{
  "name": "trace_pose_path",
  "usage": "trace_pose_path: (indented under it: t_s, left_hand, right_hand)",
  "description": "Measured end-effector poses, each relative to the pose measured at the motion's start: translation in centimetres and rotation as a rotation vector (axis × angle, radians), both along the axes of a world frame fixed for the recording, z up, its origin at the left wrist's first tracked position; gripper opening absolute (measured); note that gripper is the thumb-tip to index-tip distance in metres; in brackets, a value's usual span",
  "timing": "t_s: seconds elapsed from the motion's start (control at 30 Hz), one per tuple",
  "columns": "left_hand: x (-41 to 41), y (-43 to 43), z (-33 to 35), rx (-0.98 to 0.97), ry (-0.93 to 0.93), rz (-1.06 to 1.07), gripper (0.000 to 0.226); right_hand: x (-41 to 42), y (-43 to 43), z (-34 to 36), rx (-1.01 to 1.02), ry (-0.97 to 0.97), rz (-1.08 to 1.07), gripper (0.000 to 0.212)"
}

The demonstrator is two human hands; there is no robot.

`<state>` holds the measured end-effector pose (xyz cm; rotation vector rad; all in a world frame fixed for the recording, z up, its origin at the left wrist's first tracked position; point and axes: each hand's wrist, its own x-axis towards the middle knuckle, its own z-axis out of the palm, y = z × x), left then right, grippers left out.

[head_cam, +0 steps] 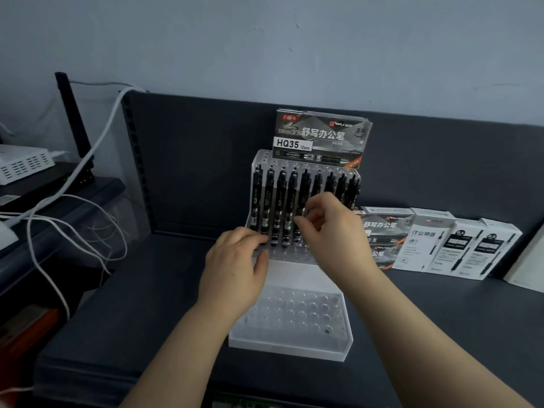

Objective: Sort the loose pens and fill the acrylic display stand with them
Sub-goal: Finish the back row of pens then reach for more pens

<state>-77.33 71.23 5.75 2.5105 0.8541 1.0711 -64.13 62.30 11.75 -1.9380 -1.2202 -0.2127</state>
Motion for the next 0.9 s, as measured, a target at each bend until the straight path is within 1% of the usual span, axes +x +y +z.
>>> trace_pose_path:
  t_s: [0.1, 0.2, 0.27, 0.33, 0.43, 0.53, 0.67, 0.73, 0.8, 0.9]
  left_hand:
    - [0.5, -1.0, 0.2, 0.001, -0.058, 0.050, 0.029]
    - [1.9, -3.2, 0.3, 0.066, -0.101, 0.050, 0.030]
    - [3.3, -5.1, 0.2, 0.070, -0.077, 0.000, 0.031]
    - [5.0, -7.3, 0.1, 0.069, -0.043, -0.057, 0.034]
    - [7.8, -11.2, -0.2, 0.070, -0.011, -0.120, 0.037]
    - [10.6, -16.0, -0.6, 0.055, 0.065, -0.166, 0.039]
    - [15.1, -23.0, -1.1, 0.033, 0.269, -0.227, 0.059]
    - [17.7, -26.7, -1.6, 0.029, 0.365, -0.260, 0.065]
    - [20.2, -30.5, -1.9, 0.004, 0.418, -0.294, 0.067]
    - [23.7, -35.6, -2.0, -0.005, 0.445, -0.354, 0.067]
  right_hand:
    - [0.8, -1.9, -1.4, -0.080, -0.050, 0.015, 0.027]
    - [2.2, -4.5, -3.0, -0.176, -0.064, 0.018, 0.044]
    - [3.2, -6.7, -3.8, -0.195, -0.089, 0.014, 0.048]
    - [4.4, -9.3, -4.3, -0.173, -0.133, -0.008, 0.047]
    - [6.7, -13.9, -4.8, -0.179, -0.138, -0.060, 0.049]
    - [9.3, -19.2, -5.5, -0.233, -0.128, -0.103, 0.056]
    - [13.2, -27.0, -6.7, -0.315, -0.111, -0.170, 0.069]
    - [15.2, -31.2, -7.3, -0.331, -0.098, -0.223, 0.075]
    - [17.3, -35.4, -7.8, -0.378, -0.066, -0.265, 0.072]
    - [20.1, -41.4, -8.1, -0.425, -0.036, -0.341, 0.071]
